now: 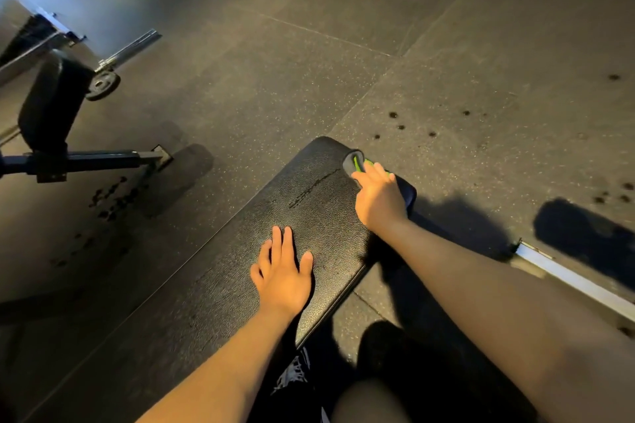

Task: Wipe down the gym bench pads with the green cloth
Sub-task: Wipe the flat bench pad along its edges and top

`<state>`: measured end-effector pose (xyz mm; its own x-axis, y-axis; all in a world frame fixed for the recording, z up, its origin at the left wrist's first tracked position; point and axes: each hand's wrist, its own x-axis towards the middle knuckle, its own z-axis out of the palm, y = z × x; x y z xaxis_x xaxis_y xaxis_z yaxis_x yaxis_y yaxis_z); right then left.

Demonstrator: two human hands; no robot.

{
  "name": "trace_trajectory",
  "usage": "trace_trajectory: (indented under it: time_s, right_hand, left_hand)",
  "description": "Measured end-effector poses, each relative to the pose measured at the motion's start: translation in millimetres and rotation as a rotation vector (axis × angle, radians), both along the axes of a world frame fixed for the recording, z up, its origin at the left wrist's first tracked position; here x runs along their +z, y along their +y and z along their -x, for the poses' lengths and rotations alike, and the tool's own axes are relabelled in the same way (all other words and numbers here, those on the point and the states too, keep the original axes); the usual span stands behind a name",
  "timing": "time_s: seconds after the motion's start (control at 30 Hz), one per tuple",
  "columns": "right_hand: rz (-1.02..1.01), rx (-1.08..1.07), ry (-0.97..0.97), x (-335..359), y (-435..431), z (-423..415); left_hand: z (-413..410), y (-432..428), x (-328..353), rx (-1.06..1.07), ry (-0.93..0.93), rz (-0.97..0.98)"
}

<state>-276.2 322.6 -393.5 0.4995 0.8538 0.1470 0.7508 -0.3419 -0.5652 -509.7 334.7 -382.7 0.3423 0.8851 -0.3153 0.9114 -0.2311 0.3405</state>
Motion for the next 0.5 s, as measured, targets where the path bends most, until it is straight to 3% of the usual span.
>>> trace_trajectory:
  time_s: [0.23, 0.37, 0.5]
  right_hand:
    - [-0.079, 0.252, 0.036, 2, -48, 94]
    - [0.020, 0.466, 0.056, 4, -74, 128]
    - [-0.143, 0.608, -0.066, -2, -93, 112]
  left_hand:
    - [11, 3, 6, -0.033, -0.095, 0.000]
    - [22, -16, 14, 0.019, 0.092, -0.103]
    - [29, -41, 17, -0.011, 0.097, -0.095]
